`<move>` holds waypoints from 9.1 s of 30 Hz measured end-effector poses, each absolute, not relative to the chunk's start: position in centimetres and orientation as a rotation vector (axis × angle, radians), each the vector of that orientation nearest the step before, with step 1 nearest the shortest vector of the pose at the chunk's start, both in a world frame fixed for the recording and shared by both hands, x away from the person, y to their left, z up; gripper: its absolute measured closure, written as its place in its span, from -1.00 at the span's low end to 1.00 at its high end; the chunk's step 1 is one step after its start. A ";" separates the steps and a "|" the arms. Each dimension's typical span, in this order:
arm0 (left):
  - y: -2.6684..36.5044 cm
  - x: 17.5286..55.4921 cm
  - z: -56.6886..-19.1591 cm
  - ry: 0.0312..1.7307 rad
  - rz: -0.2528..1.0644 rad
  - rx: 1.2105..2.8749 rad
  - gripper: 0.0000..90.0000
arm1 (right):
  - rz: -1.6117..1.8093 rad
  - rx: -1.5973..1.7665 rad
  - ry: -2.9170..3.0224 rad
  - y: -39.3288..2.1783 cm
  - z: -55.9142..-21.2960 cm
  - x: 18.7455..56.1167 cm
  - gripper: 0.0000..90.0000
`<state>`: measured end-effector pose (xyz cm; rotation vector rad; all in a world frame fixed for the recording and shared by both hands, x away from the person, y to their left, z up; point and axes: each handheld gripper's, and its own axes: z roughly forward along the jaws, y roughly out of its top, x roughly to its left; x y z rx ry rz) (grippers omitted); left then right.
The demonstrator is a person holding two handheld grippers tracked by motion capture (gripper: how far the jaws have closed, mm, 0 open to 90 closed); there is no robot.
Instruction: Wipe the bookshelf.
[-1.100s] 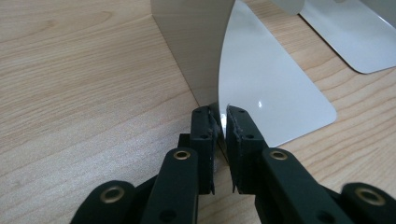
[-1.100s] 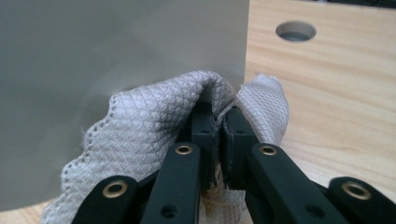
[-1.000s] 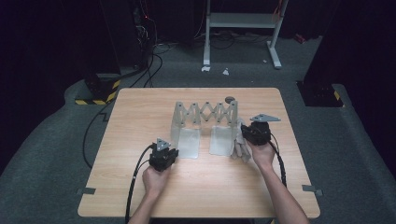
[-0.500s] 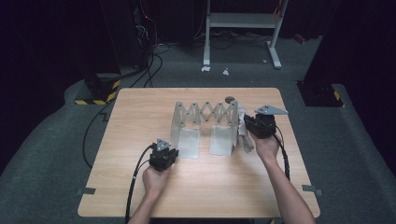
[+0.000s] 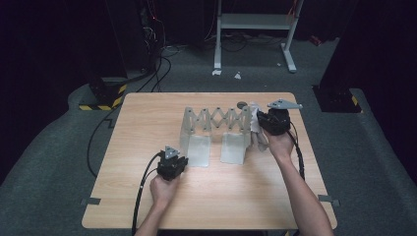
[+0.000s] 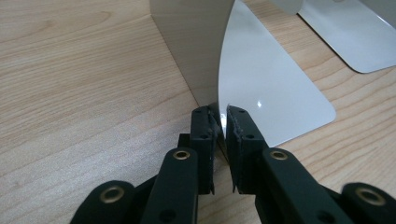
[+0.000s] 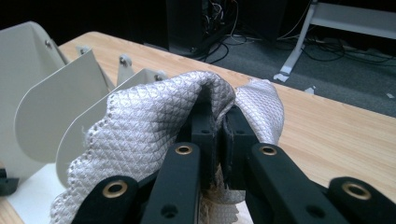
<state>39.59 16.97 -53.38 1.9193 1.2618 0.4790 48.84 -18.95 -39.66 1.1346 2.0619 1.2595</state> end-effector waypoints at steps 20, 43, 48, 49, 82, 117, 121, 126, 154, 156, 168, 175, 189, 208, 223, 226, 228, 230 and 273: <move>16.8 39.5 -53.4 1.246 0.488 1.935 0.78 | 1.198 1.245 2.122 -18.6 -43.2 51.7 0.90; 16.7 39.5 -53.4 1.245 0.496 1.936 0.77 | 1.121 1.343 2.266 -18.3 -51.9 48.3 0.90; 16.6 39.5 -53.4 1.245 0.497 1.936 0.77 | 1.134 1.308 2.294 -18.2 -52.0 46.6 0.90; 16.6 39.5 -53.4 1.244 0.499 1.937 0.77 | 1.138 1.296 2.297 -18.2 -52.0 46.3 0.90; 18.4 40.8 -53.1 1.372 0.548 1.886 0.93 | 1.023 1.443 2.050 -25.5 -51.9 45.6 0.73; 12.4 39.5 -48.2 1.234 0.439 1.973 0.10 | 1.036 1.340 2.157 -22.5 -52.8 43.8 0.13; 12.0 40.4 -47.6 1.248 0.433 1.949 0.05 | 1.024 1.334 2.163 -22.5 -52.8 43.8 0.11; 11.3 41.3 -46.6 1.251 0.428 1.935 -0.01 | 0.994 1.309 2.166 -22.2 -52.8 43.7 0.08; 9.4 45.6 -45.0 1.309 0.457 1.843 0.58 | 0.966 1.287 2.168 -21.9 -52.8 43.6 0.06; 9.4 45.2 -45.0 1.283 0.531 1.849 0.65 | 0.961 1.287 2.167 -21.8 -52.8 43.6 0.07; 11.0 44.7 -45.1 1.279 0.585 1.857 0.90 | 0.940 1.275 2.163 -21.7 -52.9 43.5 0.07; 11.4 44.5 -45.1 1.266 0.597 1.873 0.94 | 0.970 1.292 2.161 -21.9 -52.8 43.4 0.12; 11.9 44.2 -45.2 1.252 0.570 1.865 0.94 | 1.256 1.261 2.159 -23.1 -47.6 43.8 0.62; 12.5 44.2 -45.1 1.228 0.557 1.863 0.94 | 1.251 1.264 2.307 -18.9 -47.0 47.7 0.83; 12.9 43.6 -45.1 1.202 0.567 1.877 0.97 | 1.236 1.297 2.266 -18.5 -46.3 48.1 0.92; 12.9 43.5 -45.1 1.192 0.567 1.888 0.97 | 1.224 1.320 2.259 -18.1 -46.2 49.1 0.93; 12.9 43.5 -45.1 1.191 0.565 1.888 0.97 | 1.220 1.318 2.261 -17.9 -46.2 49.4 0.93; 12.9 43.5 -45.1 1.189 0.563 1.887 0.97 | 1.226 1.319 2.260 -17.6 -46.1 49.8 0.95; 11.4 44.3 -44.8 1.046 0.504 1.964 0.97 | 1.318 1.220 2.315 -18.6 -46.5 44.9 0.93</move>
